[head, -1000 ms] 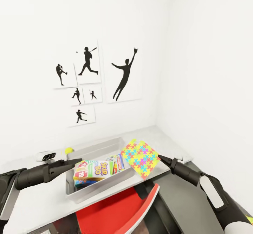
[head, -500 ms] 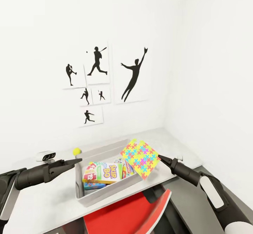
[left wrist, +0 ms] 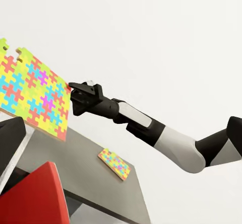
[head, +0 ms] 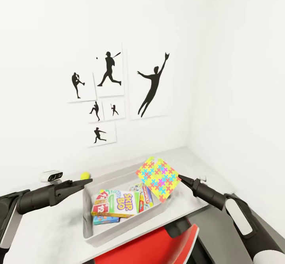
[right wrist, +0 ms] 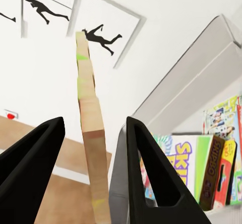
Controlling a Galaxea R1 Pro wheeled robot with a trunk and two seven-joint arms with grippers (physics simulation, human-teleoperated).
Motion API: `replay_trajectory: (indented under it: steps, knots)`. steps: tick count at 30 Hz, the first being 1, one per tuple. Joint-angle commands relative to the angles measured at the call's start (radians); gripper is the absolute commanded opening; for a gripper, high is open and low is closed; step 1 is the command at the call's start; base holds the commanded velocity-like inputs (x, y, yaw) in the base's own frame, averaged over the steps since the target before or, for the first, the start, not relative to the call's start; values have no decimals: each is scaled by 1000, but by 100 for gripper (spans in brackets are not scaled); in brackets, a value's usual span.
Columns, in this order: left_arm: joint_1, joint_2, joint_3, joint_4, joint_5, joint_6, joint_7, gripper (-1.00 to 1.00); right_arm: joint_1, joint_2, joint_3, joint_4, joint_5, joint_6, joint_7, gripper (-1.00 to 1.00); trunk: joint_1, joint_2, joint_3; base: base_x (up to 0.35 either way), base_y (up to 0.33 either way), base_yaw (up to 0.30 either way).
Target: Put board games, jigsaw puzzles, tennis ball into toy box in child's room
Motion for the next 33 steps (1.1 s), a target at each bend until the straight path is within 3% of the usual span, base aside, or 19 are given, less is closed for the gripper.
replay_trajectory:
  steps: [1,21,33]
  knots:
    - [-1,0,0,0,-1,11,-4,100,-1,0,-1,0,-2,5,2,-100,1,-2,-2,138,12,0]
    - [0,1,0,0,-1,11,-4,100,-1,0,-1,0,-2,5,2,-100,1,-2,-2,156,3,0]
    - [0,1,0,-1,-1,11,-4,100,-1,2,-1,0,-2,5,-4,-100,1,-2,-2,21,0,0]
